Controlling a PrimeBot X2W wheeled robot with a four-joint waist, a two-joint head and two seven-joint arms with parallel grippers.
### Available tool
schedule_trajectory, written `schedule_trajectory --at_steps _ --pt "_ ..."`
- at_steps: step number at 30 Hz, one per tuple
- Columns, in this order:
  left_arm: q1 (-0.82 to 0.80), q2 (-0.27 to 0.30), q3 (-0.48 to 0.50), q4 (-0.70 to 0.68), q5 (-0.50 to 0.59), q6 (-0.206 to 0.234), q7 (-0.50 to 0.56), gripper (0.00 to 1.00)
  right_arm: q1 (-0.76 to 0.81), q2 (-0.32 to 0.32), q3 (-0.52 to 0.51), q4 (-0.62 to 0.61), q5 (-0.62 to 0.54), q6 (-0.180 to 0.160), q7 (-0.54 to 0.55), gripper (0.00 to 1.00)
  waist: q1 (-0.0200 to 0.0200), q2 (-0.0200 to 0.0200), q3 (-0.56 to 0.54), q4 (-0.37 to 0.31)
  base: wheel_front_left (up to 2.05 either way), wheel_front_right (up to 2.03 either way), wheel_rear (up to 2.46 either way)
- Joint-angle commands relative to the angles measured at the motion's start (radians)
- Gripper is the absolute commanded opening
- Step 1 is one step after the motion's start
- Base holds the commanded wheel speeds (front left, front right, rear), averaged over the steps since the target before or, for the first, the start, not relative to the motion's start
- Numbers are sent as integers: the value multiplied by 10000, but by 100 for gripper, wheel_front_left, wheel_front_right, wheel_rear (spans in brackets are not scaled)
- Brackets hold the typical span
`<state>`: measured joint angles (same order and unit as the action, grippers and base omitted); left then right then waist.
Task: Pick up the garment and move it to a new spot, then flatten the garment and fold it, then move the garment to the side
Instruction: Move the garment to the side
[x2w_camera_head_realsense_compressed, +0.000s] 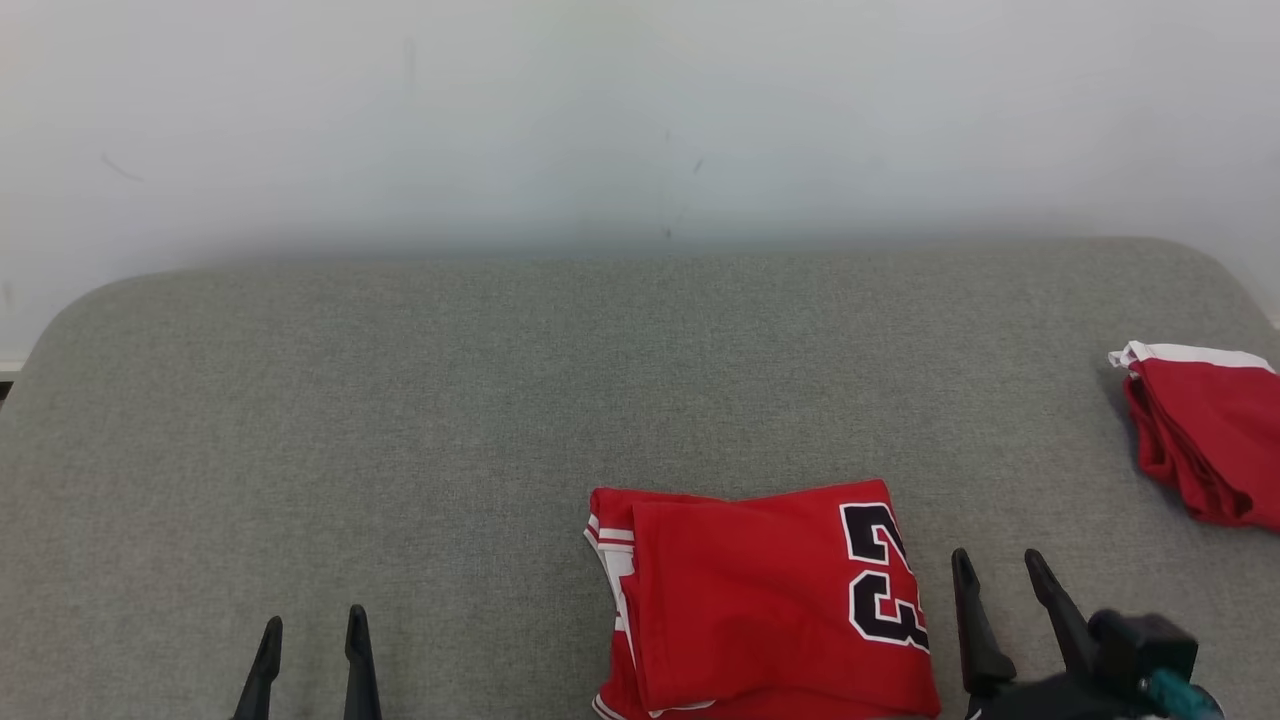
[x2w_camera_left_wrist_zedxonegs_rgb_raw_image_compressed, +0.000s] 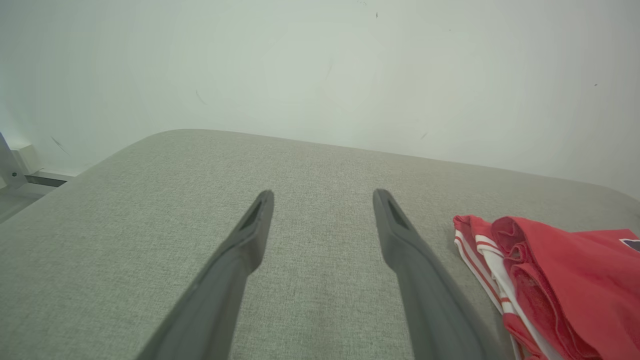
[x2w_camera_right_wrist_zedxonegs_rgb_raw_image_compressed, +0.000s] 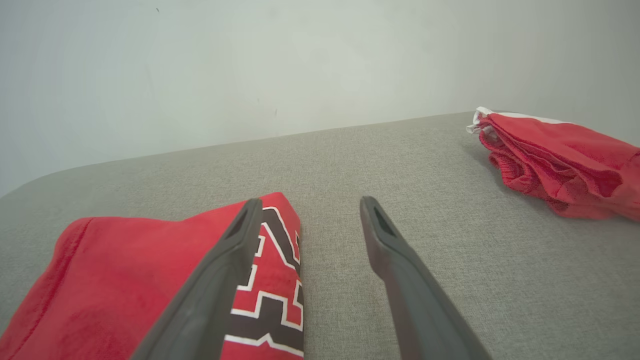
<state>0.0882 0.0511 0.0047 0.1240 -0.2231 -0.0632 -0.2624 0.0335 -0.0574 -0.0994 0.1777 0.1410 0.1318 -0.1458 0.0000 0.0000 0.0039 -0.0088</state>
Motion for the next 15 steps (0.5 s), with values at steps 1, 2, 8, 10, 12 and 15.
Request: schedule_trajectory --at_steps 1,2,8,10,12,15 --pt "33 -13 -26 9 0 -41 -29 100 -143 -73 -87 -142 206 -28 498 100 0 0 23 21 0 0 0" --pt "26 -13 -38 11 -9 -32 -29 100 -202 -123 -152 -265 262 -28 1016 100 0 0 43 31 0 0 0" --pt "-96 -14 -145 10 -71 20 -29 100 -668 -360 -303 -1161 455 -16 5461 100 0 0 248 79 0 0 0" --pt "-158 -13 -186 24 -97 43 -29 100 -844 -321 -452 -1545 515 -16 6720 100 0 0 317 126 0 0 0" --pt "-231 -11 -247 12 -136 51 -29 100 -926 -307 -548 -1774 374 -16 7737 100 0 0 418 189 0 0 0" --pt "-299 -13 -338 32 -181 47 -29 100 -1073 -237 -577 -1936 286 -16 8813 100 0 0 548 313 0 0 0"
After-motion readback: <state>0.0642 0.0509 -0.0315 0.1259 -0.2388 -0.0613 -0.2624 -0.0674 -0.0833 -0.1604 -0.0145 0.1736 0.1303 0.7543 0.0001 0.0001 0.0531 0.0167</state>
